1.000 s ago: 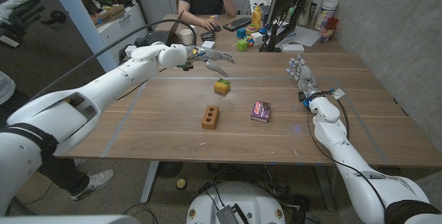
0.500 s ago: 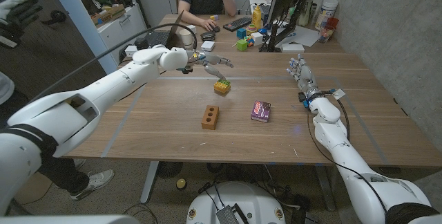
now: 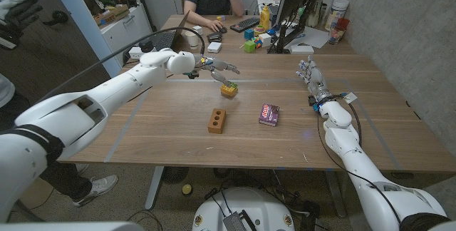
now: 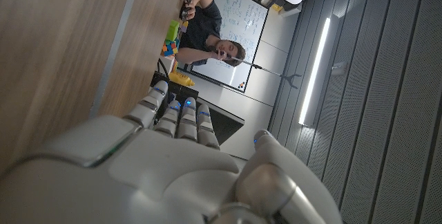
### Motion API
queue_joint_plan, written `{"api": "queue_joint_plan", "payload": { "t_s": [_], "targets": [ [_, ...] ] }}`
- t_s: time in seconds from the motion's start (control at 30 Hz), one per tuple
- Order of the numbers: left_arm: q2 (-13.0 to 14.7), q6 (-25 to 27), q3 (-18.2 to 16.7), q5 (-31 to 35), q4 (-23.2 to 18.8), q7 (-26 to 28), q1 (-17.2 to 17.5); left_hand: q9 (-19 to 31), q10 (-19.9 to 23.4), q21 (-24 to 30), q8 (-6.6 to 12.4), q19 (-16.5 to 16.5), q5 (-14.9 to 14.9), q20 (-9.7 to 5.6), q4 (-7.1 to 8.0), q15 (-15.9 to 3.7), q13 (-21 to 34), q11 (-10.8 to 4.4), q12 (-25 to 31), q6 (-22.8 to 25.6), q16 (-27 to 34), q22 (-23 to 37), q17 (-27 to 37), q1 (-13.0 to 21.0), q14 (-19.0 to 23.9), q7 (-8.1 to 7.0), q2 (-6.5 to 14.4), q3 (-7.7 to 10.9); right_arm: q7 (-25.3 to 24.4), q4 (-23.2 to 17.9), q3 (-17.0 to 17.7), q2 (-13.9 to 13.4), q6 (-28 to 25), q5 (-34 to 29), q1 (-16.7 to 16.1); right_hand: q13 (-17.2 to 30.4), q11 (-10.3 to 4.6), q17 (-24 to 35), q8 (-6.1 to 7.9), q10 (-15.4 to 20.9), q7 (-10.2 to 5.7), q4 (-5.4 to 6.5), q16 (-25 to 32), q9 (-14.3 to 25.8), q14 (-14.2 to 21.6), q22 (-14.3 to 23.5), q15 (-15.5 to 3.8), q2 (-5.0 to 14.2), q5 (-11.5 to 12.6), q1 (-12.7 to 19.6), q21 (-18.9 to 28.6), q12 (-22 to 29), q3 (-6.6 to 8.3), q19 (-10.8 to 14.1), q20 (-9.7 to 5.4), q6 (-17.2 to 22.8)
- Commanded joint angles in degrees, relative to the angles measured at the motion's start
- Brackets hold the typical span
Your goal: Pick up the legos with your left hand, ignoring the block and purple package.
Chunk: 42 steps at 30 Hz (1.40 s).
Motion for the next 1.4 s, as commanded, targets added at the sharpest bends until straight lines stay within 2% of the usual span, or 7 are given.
{"api": "queue_joint_plan", "payload": {
  "t_s": [0.03, 0.7, 1.03, 1.4],
  "targets": [
    [-2.6, -2.6, 2.5, -0.4, 6.8, 0.6, -2.4, 0.1, -0.4, 0.2, 0.35, 0.7, 0.6, -0.12, -0.16, 0.4, 0.1, 0.15, 0.4, -0.4, 0.4, 0.2, 0.2, 0.9, 0.1, -0.2, 0.1, -0.3, -1.0, -1.1, -0.2, -0.2, -0.2, -0.2, -0.6, 0.3, -0.1, 0.2, 0.07, 0.3, -0.52, 0.09, 0.2, 0.2, 0.1, 0.1, 0.33, -0.54, 0.3, 0.1, 0.5, 0.3, -0.3, 0.8, -0.05, 0.2],
    [-5.4, -4.5, 6.7, 0.4, 13.5, 1.5, -5.8, 0.2, 0.4, 0.4, 0.68, 1.6, 1.1, -0.07, -0.08, 0.76, 0.1, 0.64, 0.7, 0.1, 0.7, 0.2, 0.2, 2.5, 1.5, -0.18, 0.1, -0.94, -1.4, 0.5, -0.4, -0.2, 0.2, -0.2, 0.2, 0.3, -0.03, 0.2, 0.11, 0.3, -0.51, 0.0, 0.2, 0.2, 0.1, 0.1, 0.31, -0.65, 0.4, 0.1, 0.5, 0.3, -0.45, 0.9, 0.0, 0.3],
    [-6.1, -4.7, 8.3, 0.6, 14.9, 1.1, -6.5, 0.2, 0.3, 0.4, 0.74, 1.8, 1.3, -0.15, -0.06, 0.93, 0.1, 0.63, 0.6, 0.2, 0.6, 0.2, 0.2, 3.1, 1.5, -0.18, 0.2, -1.08, -1.2, 1.3, -0.2, 0.0, 0.6, -0.1, 0.6, 0.3, -0.14, 0.2, 0.1, 0.3, -0.6, -0.04, 0.2, 0.2, 0.1, 0.1, 0.33, -0.69, 0.4, 0.2, 0.5, 0.3, -0.51, 0.9, -0.01, 0.3],
    [-6.1, -4.6, 9.6, 1.8, 14.7, 2.0, -6.7, 0.2, 1.5, 0.9, 0.93, 3.5, 1.8, -0.56, -0.09, 1.04, 0.1, 1.35, 1.0, 0.8, 0.8, 0.2, 0.1, 5.6, 2.9, -0.17, 1.4, -1.09, -0.8, 2.2, -0.1, 0.1, 1.0, -0.1, 1.1, 0.3, -0.14, 0.2, 0.24, 0.7, -0.45, -0.16, 0.2, 0.2, 0.3, 0.1, 0.31, -0.86, 0.5, 0.3, 0.5, 0.4, -0.65, 0.9, -0.01, 0.7]
  ]
}}
